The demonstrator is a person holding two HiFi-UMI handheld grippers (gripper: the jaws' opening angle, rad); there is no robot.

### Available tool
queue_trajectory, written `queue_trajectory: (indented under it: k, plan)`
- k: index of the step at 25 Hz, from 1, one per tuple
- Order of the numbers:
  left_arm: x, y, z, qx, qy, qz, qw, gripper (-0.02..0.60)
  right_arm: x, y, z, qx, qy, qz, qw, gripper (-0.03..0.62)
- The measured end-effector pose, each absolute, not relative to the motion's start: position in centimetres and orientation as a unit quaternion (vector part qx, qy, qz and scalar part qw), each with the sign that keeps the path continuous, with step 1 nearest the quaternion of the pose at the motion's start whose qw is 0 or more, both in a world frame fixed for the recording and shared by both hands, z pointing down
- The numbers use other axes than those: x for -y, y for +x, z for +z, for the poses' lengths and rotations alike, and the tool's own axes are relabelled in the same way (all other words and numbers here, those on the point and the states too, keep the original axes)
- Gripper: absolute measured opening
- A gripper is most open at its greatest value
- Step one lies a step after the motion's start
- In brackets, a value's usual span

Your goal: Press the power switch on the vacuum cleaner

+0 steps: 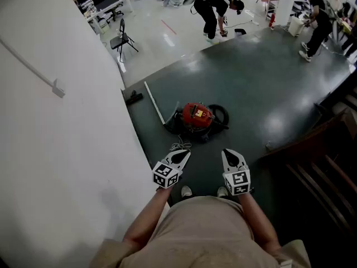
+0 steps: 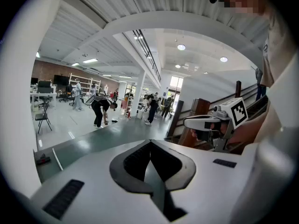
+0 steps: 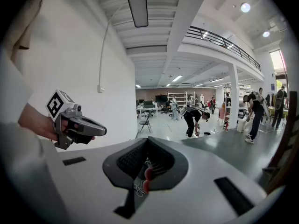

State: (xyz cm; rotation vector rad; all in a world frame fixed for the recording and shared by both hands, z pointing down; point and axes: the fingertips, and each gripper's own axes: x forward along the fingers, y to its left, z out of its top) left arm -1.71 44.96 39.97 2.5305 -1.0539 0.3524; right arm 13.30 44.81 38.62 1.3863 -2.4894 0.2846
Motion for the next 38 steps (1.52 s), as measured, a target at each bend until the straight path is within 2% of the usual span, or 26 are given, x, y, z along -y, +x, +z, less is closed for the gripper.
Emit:
queue_trajectory:
  k: [9, 15, 23, 29, 33, 38]
  plan:
    - [-45.6, -0.4, 40.0, 0.38, 0.897, 0.125, 0.188, 0.008, -45.3, 14.0, 38.6, 0.864, 0.477, 0.1, 0.13, 0.011]
    - [-45.2, 1.5, 40.3, 0.387, 0.894, 0.13, 0.186, 0.008, -45.5, 14.9, 38.0, 0.881, 0.44, 0.153, 0.079, 0.014]
    - [-44.7, 4.4, 40.6, 0.4, 0.889, 0.13, 0.182, 0.008, -45.0, 17.4, 39.0, 0.885, 0.426, 0.161, 0.097, 0.014]
    - [-45.2, 5.5, 41.7, 0.382, 0.893, 0.125, 0.205, 0.008, -44.9, 18.1, 41.0, 0.879, 0.423, 0.187, 0.114, 0.014]
    - [-43.4, 3.9, 41.7, 0.359, 0.901, 0.128, 0.205, 0.008, -42.8, 17.7, 41.8, 0.856, 0.458, 0.212, 0.111, 0.014]
    - [-39.4, -1.7, 41.6, 0.363, 0.902, 0.109, 0.209, 0.008, -40.3, 14.2, 42.0, 0.847, 0.472, 0.214, 0.117, 0.014]
